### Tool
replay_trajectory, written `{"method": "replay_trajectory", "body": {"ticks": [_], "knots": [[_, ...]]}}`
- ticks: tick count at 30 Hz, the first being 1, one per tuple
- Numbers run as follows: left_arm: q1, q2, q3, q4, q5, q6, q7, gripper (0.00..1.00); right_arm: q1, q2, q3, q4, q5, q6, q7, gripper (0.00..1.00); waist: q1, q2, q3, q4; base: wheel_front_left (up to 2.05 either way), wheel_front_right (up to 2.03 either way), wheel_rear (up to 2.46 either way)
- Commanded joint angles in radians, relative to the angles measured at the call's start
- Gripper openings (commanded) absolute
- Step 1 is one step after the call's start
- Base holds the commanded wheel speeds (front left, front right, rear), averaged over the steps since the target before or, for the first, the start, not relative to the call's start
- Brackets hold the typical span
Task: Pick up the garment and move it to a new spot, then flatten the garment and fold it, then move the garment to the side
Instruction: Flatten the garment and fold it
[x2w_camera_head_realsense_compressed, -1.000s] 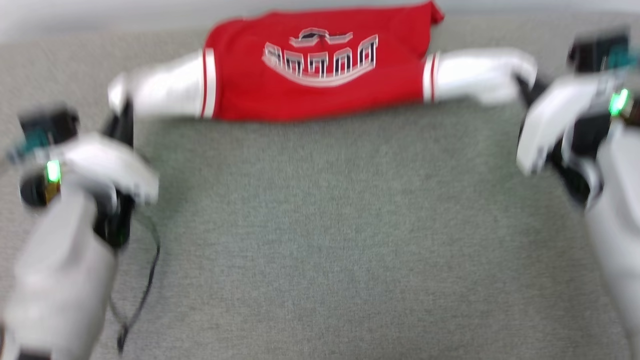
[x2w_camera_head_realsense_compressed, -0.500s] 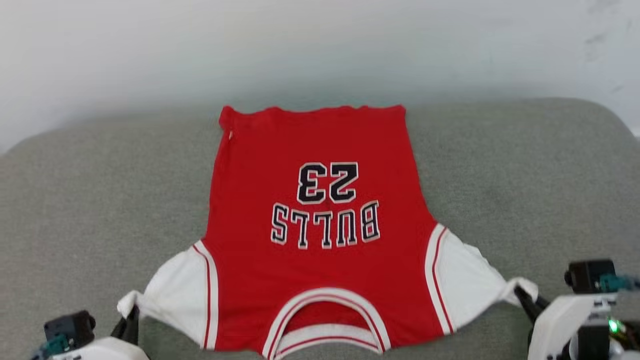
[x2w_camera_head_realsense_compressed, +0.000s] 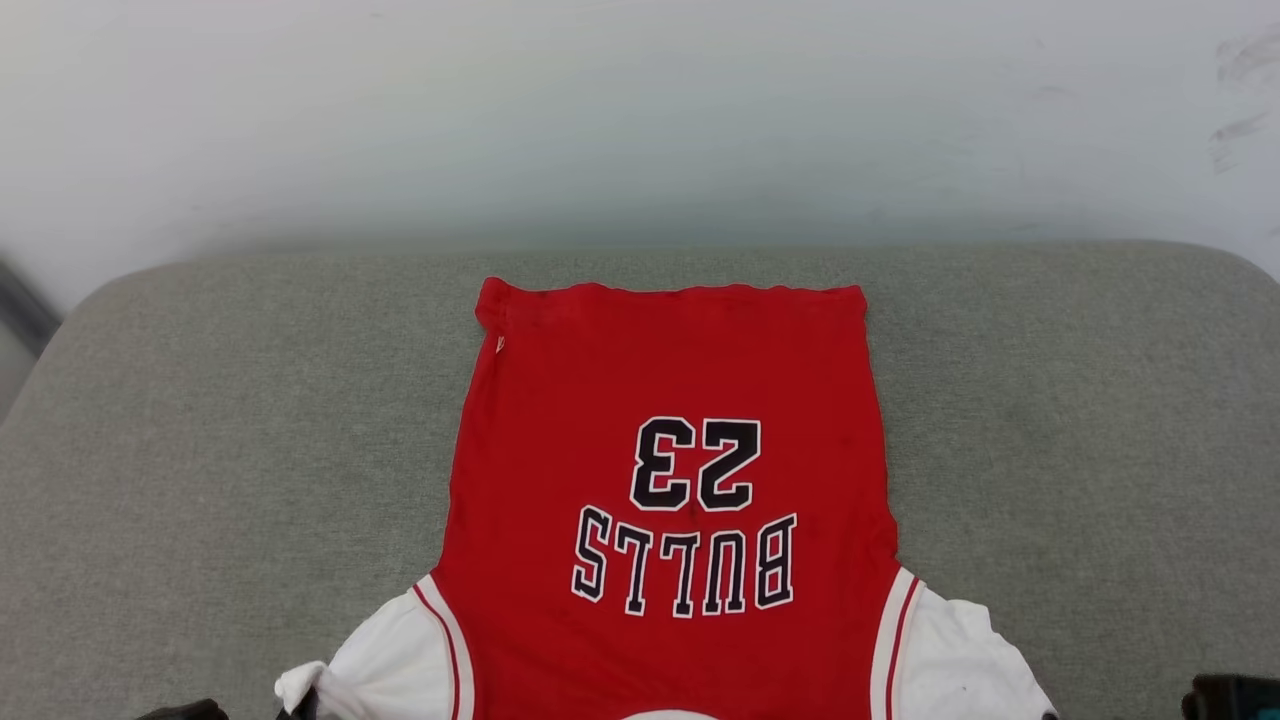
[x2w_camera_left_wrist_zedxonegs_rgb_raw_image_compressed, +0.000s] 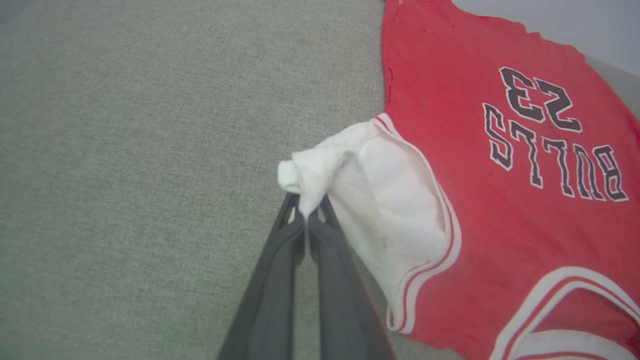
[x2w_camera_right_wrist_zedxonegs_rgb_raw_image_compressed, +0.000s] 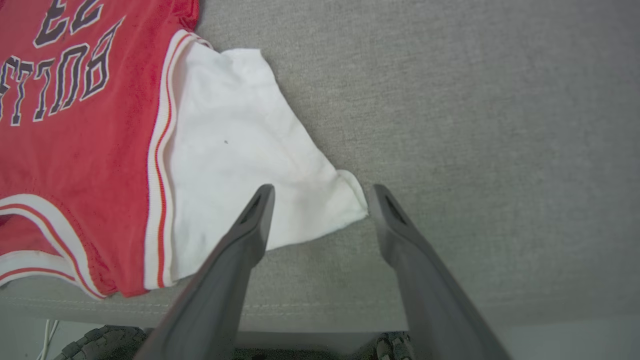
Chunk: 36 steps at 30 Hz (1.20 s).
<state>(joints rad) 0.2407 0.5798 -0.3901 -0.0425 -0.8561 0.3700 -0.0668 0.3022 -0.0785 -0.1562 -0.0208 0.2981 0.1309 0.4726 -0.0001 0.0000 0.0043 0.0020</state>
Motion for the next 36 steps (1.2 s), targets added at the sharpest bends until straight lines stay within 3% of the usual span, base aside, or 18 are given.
{"method": "replay_trajectory", "body": {"ticks": [1, 7, 12, 17, 24, 36], "knots": [[-0.029, -0.004, 0.000, -0.018, 0.012, -0.001, -0.016, 0.00, -0.054, -0.010, -0.013, -0.025, -0.010, 0.000, -0.018, 1.00, 0.0001, 0.0000, 0.004, 0.004, 0.00, 0.00, 0.00], [-0.082, -0.007, -0.004, -0.060, 0.038, -0.009, -0.036, 0.00, -0.283, -0.023, -0.103, 0.027, 0.006, 0.000, -0.054, 1.00, 0.0001, 0.0000, 0.055, 0.017, 0.00, 0.00, 0.00], [-0.176, -0.023, -0.025, -0.093, 0.071, -0.029, -0.042, 0.00, -0.557, -0.063, -0.143, 0.192, 0.005, 0.000, -0.009, 1.00, 0.0001, 0.0000, 0.151, 0.071, 0.00, 0.00, 0.00], [-0.279, -0.053, -0.054, -0.107, 0.101, -0.065, -0.058, 0.00, -0.803, -0.100, -0.154, 0.361, -0.028, 0.000, 0.119, 1.00, 0.0001, 0.0000, 0.260, 0.141, 0.00, 0.00, 0.00], [-0.395, -0.096, -0.089, -0.104, 0.120, -0.125, -0.079, 0.00, -1.087, -0.137, -0.161, 0.470, -0.104, 0.000, 0.318, 1.00, 0.0001, 0.0000, 0.400, 0.235, 0.00, 0.00, 0.00], [-0.538, -0.159, -0.155, -0.068, 0.147, -0.213, -0.097, 0.00, -1.336, -0.134, -0.224, 0.589, -0.271, 0.000, 0.404, 1.00, 0.0001, 0.0000, 0.545, 0.344, 0.00, 0.00, 0.00]]}}
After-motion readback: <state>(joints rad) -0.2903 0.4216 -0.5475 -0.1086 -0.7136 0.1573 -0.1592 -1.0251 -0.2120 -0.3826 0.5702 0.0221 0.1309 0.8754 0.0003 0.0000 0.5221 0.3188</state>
